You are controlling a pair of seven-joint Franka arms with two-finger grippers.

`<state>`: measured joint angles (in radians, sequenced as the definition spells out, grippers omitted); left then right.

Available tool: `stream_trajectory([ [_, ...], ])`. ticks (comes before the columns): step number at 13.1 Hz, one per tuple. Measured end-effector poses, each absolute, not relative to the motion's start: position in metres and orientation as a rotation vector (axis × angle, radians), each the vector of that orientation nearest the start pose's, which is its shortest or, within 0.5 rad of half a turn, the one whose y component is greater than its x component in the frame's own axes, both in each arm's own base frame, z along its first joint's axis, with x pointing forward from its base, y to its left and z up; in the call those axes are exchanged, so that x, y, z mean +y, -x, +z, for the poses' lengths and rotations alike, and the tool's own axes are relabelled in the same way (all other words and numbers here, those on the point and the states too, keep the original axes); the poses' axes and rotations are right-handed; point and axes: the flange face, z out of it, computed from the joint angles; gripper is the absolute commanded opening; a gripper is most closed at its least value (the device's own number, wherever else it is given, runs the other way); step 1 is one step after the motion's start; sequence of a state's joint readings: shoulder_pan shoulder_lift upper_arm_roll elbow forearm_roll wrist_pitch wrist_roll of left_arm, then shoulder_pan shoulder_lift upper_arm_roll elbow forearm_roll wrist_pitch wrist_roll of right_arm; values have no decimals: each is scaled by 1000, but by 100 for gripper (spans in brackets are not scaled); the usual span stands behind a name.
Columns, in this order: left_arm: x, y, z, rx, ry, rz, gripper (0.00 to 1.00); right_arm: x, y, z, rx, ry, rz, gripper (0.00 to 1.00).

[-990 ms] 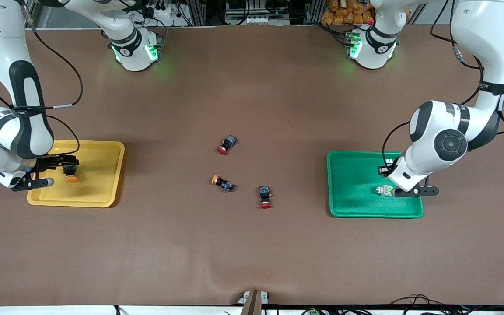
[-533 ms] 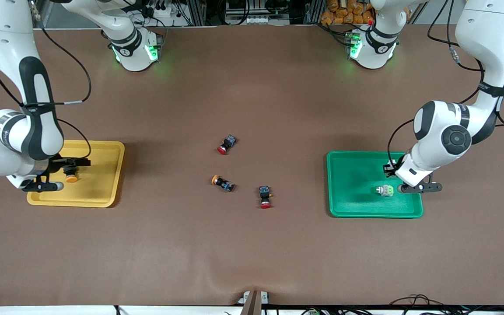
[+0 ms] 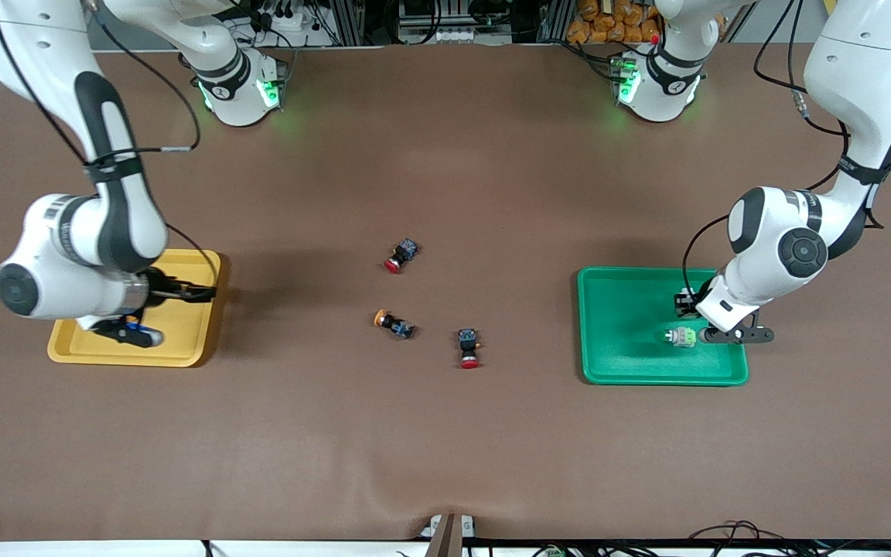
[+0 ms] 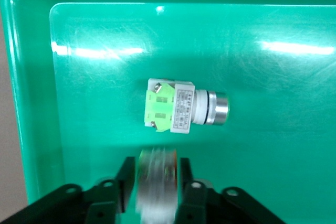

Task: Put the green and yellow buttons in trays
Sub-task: 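Reach the right gripper to buttons while the left gripper withdraws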

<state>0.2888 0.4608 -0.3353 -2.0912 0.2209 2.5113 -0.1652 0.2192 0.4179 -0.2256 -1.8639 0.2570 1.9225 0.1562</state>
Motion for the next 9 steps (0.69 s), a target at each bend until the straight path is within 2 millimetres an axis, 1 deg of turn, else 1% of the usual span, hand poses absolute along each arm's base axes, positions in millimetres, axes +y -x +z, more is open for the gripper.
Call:
stream_trajectory([
  [2,-27,-585,218,88,3154,-14,100,52,-598,279,451,2936,519,100],
  [3,-25,-588,229,90,3146,-33,100,65,-600,281,433,2927,499,100],
  [4,-25,-591,246,94,3132,-31,100,81,-603,283,398,2926,461,100],
  [6,-33,-598,295,112,3095,12,100,117,-606,287,313,2927,372,100],
  [7,-41,-602,324,122,3081,37,100,132,-607,289,279,2924,337,100],
  [9,-65,-606,381,142,3058,79,100,159,-609,295,219,2916,257,100],
])
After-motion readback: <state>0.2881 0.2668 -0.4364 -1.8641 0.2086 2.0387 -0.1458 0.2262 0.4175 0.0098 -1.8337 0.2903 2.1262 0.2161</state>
